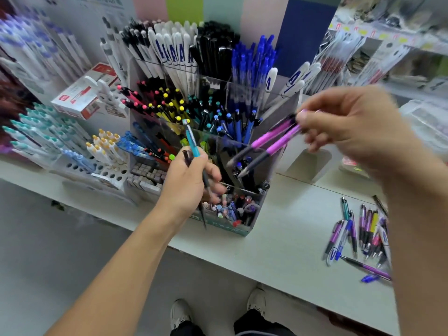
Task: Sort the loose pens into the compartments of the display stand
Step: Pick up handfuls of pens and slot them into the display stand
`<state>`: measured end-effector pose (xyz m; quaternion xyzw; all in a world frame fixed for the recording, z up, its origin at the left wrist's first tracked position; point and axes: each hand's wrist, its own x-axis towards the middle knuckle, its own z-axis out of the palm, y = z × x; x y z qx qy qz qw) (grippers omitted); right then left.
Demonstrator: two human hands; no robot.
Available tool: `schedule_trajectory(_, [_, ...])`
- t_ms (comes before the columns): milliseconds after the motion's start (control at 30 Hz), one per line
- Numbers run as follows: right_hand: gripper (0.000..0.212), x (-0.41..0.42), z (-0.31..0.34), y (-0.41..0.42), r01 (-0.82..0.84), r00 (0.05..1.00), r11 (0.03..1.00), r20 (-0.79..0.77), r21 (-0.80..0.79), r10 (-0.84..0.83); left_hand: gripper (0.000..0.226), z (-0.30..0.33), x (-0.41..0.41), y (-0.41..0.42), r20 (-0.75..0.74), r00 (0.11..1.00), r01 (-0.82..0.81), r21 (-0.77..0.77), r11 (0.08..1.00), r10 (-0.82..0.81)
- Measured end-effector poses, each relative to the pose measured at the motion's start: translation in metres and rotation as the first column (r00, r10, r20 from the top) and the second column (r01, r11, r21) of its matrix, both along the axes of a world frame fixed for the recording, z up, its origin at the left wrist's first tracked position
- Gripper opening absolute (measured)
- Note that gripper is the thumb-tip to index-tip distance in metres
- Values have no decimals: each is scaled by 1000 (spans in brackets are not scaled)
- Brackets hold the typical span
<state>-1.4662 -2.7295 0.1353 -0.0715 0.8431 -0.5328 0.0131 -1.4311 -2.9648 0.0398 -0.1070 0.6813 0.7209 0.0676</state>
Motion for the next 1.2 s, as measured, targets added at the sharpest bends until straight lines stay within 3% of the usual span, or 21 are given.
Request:
schedule_trajectory(100, [8, -10, 10, 14, 152, 958, 978, -263, 141, -111, 14, -8, -1, -13, 83, 996, 12, 31, 999, -14])
schedule_trajectory(200, [8, -22, -2, 3, 206, 930, 908, -360, 365, -66, 19, -11, 1, -15, 144, 987, 55, 125, 991, -73])
schedule_trajectory(367, [8, -34, -29, -27, 85, 956, 721, -260, 688, 136, 31, -10, 4, -16, 182, 974, 97, 200, 975, -134])
schedule_trajectory(533, [4, -33, -28, -40, 38, 980, 620, -149, 784, 129, 29, -7, 8, -30, 111, 972, 182, 205, 962, -208])
schedule_trajectory(600, [16, -31, -24, -42, 88, 982, 572, -166, 816, 86, 28, -6, 8, -36, 78, 970, 211, 208, 955, -231])
schedule_trajectory(633, [23, -27, -19, -47, 139, 974, 587, -217, 798, 64, 27, -4, 8, -40, 63, 968, 226, 206, 952, -244])
schedule_trajectory(700, [30, -14, -7, -67, 159, 958, 751, -283, 641, 39, 27, -1, 8, -45, 30, 960, 269, 189, 945, -279])
schedule_trajectory(767, [27, -7, -4, -93, -22, 984, 897, -148, 441, 97, 27, 4, 8, -46, -3, 942, 331, 161, 930, -335])
schedule_trajectory(867, [13, -11, -11, -116, -178, 983, 964, -2, 196, 182, 28, 11, 6, -48, -47, 936, 352, 168, 921, -349])
schedule_trajectory(967, [6, -25, 0, -111, -92, 989, 991, -123, -96, 80, 32, 4, 2, -61, 11, 975, 221, 23, 975, -222])
schedule_trajectory(1033, [7, -38, 5, -105, 9, 943, 998, -331, -54, -27, 37, -5, 1, -67, 118, 984, 136, -30, 990, -131])
schedule_trajectory(1100, [8, -53, -2, -110, 103, 883, 988, -469, 119, -35, 42, -8, 4, -70, 204, 975, 53, 194, 980, -93])
schedule_trajectory(1133, [9, -60, -7, -115, 132, 869, 964, -495, 231, 0, 39, -6, 5, -70, 198, 974, 41, 332, 942, -112])
schedule_trajectory(1200, [13, -72, -23, -124, 137, 878, 889, -469, 436, 95, 29, -4, 5, -68, 128, 985, 41, 459, 888, -112])
